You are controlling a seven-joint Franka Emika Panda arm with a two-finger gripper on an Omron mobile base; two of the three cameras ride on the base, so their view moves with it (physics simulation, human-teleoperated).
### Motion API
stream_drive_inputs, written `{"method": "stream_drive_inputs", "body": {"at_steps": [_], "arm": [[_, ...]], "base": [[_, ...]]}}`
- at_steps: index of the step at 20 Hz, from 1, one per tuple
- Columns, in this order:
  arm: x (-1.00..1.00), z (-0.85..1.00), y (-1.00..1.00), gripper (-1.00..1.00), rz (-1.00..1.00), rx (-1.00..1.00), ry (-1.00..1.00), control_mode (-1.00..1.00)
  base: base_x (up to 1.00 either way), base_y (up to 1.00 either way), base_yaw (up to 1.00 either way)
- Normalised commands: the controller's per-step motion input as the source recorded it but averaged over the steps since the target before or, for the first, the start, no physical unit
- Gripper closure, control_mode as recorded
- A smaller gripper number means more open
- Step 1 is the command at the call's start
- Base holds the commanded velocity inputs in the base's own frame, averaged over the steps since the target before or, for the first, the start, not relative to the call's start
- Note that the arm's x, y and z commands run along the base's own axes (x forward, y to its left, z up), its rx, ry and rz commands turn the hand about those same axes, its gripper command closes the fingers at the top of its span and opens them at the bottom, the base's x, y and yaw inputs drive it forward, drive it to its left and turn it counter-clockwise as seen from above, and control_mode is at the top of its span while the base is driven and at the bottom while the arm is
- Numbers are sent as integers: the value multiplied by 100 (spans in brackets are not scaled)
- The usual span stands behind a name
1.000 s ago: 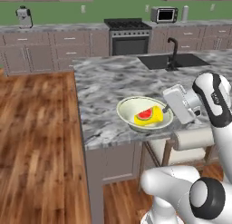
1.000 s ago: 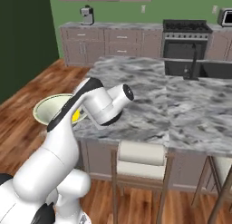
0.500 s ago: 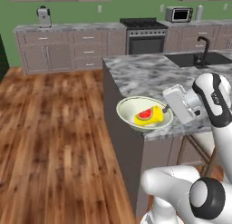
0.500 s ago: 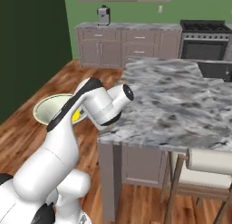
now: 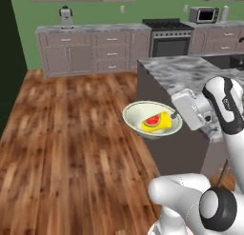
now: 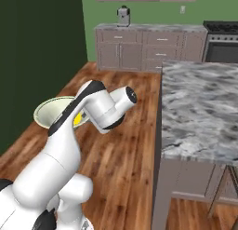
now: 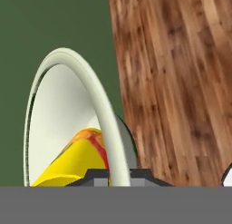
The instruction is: Place the cup inside the bowl on the dining table and move the bowl to any counter.
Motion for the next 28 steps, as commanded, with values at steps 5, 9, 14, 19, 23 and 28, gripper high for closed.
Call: {"method": "stream_drive_inputs", "body": {"at_steps": [5, 9, 14, 19, 23, 28], "arm": [[0, 0, 0, 100, 0, 0, 0, 100], [0, 0, 0, 100, 0, 0, 0, 100], [0, 0, 0, 100, 0, 0, 0, 100], [0, 0, 0, 100, 0, 0, 0, 100], [0, 0, 0, 100, 0, 0, 0, 100], [0, 0, 0, 100, 0, 0, 0, 100]], "base": [[79, 100, 0], [100, 87, 0], [100, 62, 0], [100, 40, 0], [100, 39, 0], [100, 33, 0]]}}
